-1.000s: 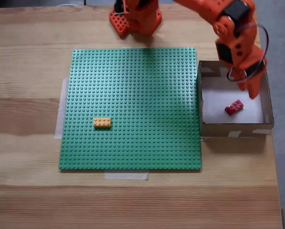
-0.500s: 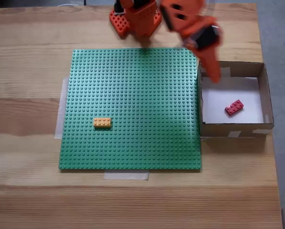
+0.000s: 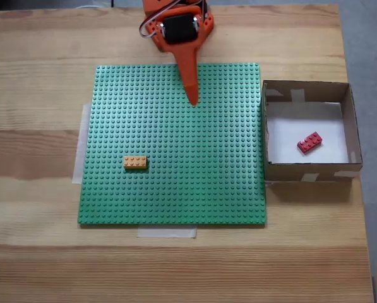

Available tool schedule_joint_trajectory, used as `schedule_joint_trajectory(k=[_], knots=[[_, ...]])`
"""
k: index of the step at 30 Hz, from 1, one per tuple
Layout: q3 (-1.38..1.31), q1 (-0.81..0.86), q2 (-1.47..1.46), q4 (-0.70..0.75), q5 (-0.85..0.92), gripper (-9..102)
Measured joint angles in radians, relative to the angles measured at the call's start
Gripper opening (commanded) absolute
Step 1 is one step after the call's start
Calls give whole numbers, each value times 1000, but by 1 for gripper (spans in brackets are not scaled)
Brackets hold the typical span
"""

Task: Pick the red lego block and put it in the box.

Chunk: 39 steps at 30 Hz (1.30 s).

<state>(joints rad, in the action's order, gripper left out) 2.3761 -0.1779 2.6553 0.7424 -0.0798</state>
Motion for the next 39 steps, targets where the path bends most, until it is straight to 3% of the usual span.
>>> schedule_joint_trajectory(k=[6,18,39], knots=[[227,121,209,-9,0,-1],[588,195,474,-9,44,-1],[793,230,595,11,114,-1]])
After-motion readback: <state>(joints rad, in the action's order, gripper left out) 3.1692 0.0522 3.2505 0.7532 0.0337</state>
